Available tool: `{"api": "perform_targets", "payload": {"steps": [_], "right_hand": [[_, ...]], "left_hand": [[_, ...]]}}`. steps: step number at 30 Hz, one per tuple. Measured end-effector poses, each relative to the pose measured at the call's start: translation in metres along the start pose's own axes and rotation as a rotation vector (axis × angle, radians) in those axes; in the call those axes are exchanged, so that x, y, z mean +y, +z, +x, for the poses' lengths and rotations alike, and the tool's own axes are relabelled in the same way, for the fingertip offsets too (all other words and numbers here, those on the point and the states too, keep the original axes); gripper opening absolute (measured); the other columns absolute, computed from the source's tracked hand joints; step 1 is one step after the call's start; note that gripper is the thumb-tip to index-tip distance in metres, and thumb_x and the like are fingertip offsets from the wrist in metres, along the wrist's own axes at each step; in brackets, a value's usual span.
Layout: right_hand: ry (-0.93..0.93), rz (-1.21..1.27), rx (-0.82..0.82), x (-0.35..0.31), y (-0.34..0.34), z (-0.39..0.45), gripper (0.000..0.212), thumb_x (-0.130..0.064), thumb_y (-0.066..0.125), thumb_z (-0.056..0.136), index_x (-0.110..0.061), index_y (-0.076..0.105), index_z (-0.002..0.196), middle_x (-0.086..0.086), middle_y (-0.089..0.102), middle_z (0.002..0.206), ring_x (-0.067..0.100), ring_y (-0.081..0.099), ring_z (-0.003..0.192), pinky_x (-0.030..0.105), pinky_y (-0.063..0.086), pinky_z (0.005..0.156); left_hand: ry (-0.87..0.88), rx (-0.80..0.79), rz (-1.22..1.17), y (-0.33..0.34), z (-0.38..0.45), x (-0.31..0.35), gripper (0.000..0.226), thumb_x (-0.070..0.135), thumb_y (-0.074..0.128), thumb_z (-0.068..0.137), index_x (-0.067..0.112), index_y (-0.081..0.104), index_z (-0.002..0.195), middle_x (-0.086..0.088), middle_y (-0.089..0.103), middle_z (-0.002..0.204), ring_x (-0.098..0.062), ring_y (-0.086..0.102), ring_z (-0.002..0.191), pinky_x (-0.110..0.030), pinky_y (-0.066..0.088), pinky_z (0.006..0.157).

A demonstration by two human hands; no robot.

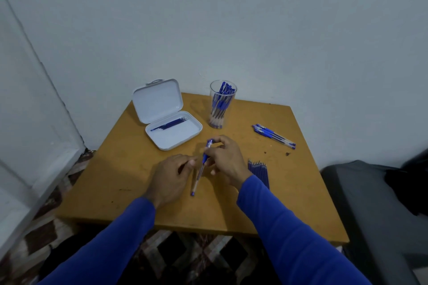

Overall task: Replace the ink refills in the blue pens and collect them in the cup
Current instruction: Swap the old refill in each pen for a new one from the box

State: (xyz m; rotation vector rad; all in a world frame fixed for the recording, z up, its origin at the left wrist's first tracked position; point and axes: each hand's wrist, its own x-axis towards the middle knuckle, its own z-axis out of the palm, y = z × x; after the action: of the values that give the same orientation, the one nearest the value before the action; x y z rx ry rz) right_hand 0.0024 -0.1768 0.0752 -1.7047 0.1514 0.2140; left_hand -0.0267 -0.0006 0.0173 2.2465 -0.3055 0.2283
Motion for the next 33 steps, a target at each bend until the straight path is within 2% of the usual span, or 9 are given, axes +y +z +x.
{"api": "perform_targets", "payload": {"steps": [3,6,9,13,18,22,25,29,33], "right_hand": [[0.048,0.116,-0.036,0.006,0.002,-0.004,0.018,-0.01,0.063,0.099,-0.002,0.058,0.114,0.022,0.071,0.084,0.026,0.067,0.064,0.03,0.051,0.043],[0.08,0.179,-0.061,0.012,0.0,-0.008,0.019,-0.013,0.064,0.1,0.0,0.059,0.113,0.021,0.072,0.085,0.026,0.069,0.067,0.027,0.053,0.045],[0.117,0.181,-0.102,0.016,-0.003,-0.01,0.019,-0.008,0.063,0.099,0.002,0.061,0.115,0.017,0.069,0.08,0.02,0.062,0.06,0.025,0.05,0.044],[0.127,0.183,-0.175,0.02,-0.01,-0.011,0.025,-0.003,0.064,0.097,0.0,0.061,0.121,0.02,0.07,0.088,0.019,0.062,0.064,0.024,0.051,0.044],[0.081,0.174,-0.191,0.028,-0.014,-0.012,0.022,-0.002,0.07,0.092,0.004,0.065,0.113,0.017,0.073,0.085,0.017,0.067,0.066,0.023,0.053,0.045],[0.066,0.21,-0.222,0.032,-0.017,-0.011,0.023,-0.005,0.072,0.091,0.001,0.067,0.113,0.021,0.074,0.093,0.018,0.069,0.071,0.023,0.054,0.047],[0.058,0.23,-0.218,0.034,-0.018,-0.01,0.025,-0.006,0.072,0.09,0.001,0.067,0.114,0.024,0.074,0.099,0.02,0.07,0.073,0.023,0.055,0.049],[0.044,0.244,-0.21,0.035,-0.017,-0.012,0.023,-0.006,0.069,0.093,0.004,0.066,0.114,0.022,0.074,0.094,0.019,0.07,0.072,0.023,0.056,0.051],[0.037,0.257,-0.219,0.034,-0.018,-0.013,0.021,-0.007,0.066,0.095,0.003,0.066,0.114,0.018,0.074,0.09,0.018,0.07,0.073,0.023,0.057,0.054]], "left_hand": [[-0.014,-0.011,-0.112,-0.002,-0.004,0.013,0.022,0.039,0.057,0.1,0.036,0.07,0.118,0.02,0.071,0.101,0.002,0.065,0.092,-0.019,0.054,0.076],[-0.056,-0.045,-0.177,-0.001,-0.006,0.017,0.025,0.039,0.067,0.095,0.035,0.069,0.12,0.019,0.071,0.098,0.003,0.065,0.09,-0.015,0.053,0.075],[-0.113,-0.046,-0.156,0.0,-0.005,0.013,0.026,0.028,0.073,0.092,0.031,0.071,0.118,0.017,0.07,0.093,0.002,0.063,0.086,-0.019,0.054,0.077],[-0.097,-0.055,-0.141,-0.003,-0.003,0.01,0.023,0.019,0.074,0.09,0.03,0.074,0.11,0.019,0.068,0.093,0.003,0.061,0.086,-0.011,0.047,0.073],[-0.106,-0.086,-0.154,-0.003,-0.003,0.011,0.013,0.024,0.076,0.089,0.029,0.076,0.102,0.015,0.071,0.088,0.0,0.062,0.081,-0.013,0.049,0.069],[-0.154,-0.114,-0.219,-0.004,-0.001,0.011,0.015,0.029,0.075,0.089,0.03,0.077,0.104,0.013,0.073,0.087,0.002,0.063,0.081,-0.011,0.048,0.069],[-0.156,-0.146,-0.225,-0.004,0.002,0.009,0.015,0.031,0.073,0.091,0.03,0.077,0.105,0.016,0.073,0.083,0.0,0.066,0.079,-0.015,0.048,0.068],[-0.151,-0.179,-0.193,-0.003,0.004,0.007,0.007,0.036,0.072,0.091,0.034,0.077,0.094,0.016,0.072,0.08,-0.005,0.067,0.08,-0.023,0.052,0.072],[-0.155,-0.169,-0.176,-0.001,0.004,0.007,0.004,0.036,0.072,0.091,0.035,0.076,0.09,0.016,0.071,0.076,0.0,0.064,0.074,-0.013,0.043,0.064]]}}
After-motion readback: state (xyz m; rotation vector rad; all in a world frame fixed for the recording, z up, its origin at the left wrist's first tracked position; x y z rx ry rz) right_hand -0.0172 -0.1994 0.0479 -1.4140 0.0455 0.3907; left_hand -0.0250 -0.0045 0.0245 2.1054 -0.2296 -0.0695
